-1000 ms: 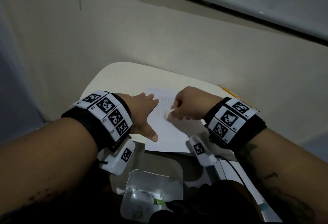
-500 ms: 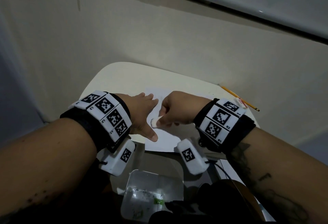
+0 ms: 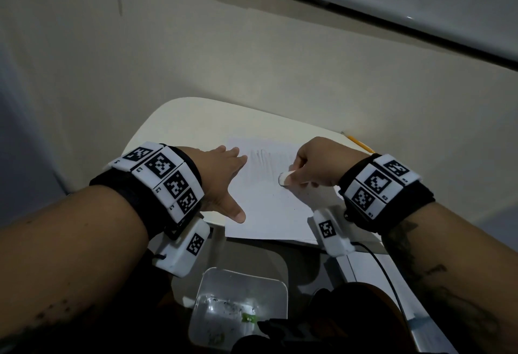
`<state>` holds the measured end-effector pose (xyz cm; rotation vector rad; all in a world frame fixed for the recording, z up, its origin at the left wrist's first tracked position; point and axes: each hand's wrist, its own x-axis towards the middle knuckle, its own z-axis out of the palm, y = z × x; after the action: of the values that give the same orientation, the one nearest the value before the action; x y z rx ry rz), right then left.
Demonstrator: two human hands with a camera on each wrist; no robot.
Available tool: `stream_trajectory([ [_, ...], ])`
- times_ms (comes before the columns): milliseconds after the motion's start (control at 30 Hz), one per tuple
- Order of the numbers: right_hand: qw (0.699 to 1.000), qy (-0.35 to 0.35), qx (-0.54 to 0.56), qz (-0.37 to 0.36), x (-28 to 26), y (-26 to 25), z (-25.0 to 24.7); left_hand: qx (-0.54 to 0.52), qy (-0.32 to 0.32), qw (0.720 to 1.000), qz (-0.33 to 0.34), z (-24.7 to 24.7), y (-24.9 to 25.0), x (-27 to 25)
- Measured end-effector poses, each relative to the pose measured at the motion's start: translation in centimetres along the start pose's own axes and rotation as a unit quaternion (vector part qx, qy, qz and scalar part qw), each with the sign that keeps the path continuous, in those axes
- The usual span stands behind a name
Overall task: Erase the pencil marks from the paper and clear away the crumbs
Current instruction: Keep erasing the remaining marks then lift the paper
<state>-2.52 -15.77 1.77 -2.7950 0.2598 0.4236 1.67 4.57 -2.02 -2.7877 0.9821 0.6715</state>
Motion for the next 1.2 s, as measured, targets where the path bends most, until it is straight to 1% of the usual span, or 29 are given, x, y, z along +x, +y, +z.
stream_trajectory([
  [100, 0.997, -0.054, 0.044, -0.035, -1.1, -0.2, 0.8, 0.001, 0.000, 1.000, 0.003, -0.2, 0.0, 0.0],
  [133, 0.996, -0.063, 0.040, -0.038, -1.2, -0.3, 1.1, -0.001, 0.000, 1.000, 0.002, -0.1, 0.0, 0.0],
  [167, 0.998, -0.056, 0.029, -0.032, -1.1, -0.1, 1.2, -0.002, 0.000, 1.000, 0.001, -0.1, 0.0, 0.0],
  [267, 1.000, 0.001, 0.019, 0.014, -0.8, 2.1, -0.1, -0.003, 0.007, 1.000, 0.003, 0.0, -0.1, 0.1],
  [300, 0.999, 0.020, 0.042, 0.026, -0.8, 3.1, -0.7, -0.006, 0.008, 1.000, 0.002, 0.0, -0.1, 0.1],
  [333, 0.995, 0.039, 0.087, 0.032, -1.0, 4.2, -1.2, -0.012, 0.007, 1.000, 0.001, 0.0, -0.1, 0.1],
  [367, 0.986, 0.061, 0.151, 0.037, -1.1, 5.2, -1.6, -0.019, 0.004, 1.000, 0.000, -0.1, 0.0, 0.0],
  [433, 0.951, 0.115, 0.280, 0.064, -1.6, 7.2, -2.4, -0.037, 0.001, 0.999, -0.003, -0.1, -0.1, 0.0],
  [467, 0.939, 0.141, 0.302, 0.089, -1.7, 8.4, -2.7, -0.049, 0.001, 0.999, -0.008, -0.2, -0.1, 0.1],
  [500, 0.937, 0.159, 0.289, 0.117, -1.7, 9.7, -3.0, -0.064, 0.003, 0.998, -0.015, -0.2, -0.2, 0.1],
  [533, 0.942, 0.166, 0.254, 0.144, -1.5, 11.0, -3.2, -0.077, 0.007, 0.997, -0.025, -0.2, -0.2, 0.1],
  [600, 0.956, 0.148, 0.171, 0.189, -1.3, 13.3, -3.1, -0.079, 0.028, 0.995, -0.052, -0.3, -0.2, 0.4],
  [633, 0.958, 0.136, 0.141, 0.209, -1.3, 14.2, -2.9, -0.074, 0.048, 0.994, -0.063, -0.3, -0.1, 0.5],
  [733, 0.957, 0.130, 0.109, 0.234, -1.0, 15.9, -2.3, -0.090, 0.098, 0.987, -0.089, -0.7, 0.6, 0.7],
  [800, 0.958, 0.133, 0.085, 0.240, -1.0, 15.9, -2.3, -0.107, 0.111, 0.982, -0.106, -0.9, 1.2, 0.7],
  [900, 0.958, 0.095, 0.025, 0.269, -1.1, 15.4, -2.3, -0.099, 0.118, 0.980, -0.122, -1.0, 2.3, 0.7],
  [967, 0.955, 0.083, 0.026, 0.285, -1.4, 15.1, -2.2, -0.082, 0.115, 0.981, -0.130, -0.9, 2.7, 0.9],
  [1100, 0.950, 0.079, 0.063, 0.296, -1.4, 15.4, -2.2, -0.078, 0.099, 0.982, -0.141, -1.2, 3.2, 1.1],
  [1200, 0.941, 0.090, 0.121, 0.303, -1.1, 16.4, -2.0, -0.082, 0.096, 0.981, -0.146, -1.2, 3.3, 1.2],
])
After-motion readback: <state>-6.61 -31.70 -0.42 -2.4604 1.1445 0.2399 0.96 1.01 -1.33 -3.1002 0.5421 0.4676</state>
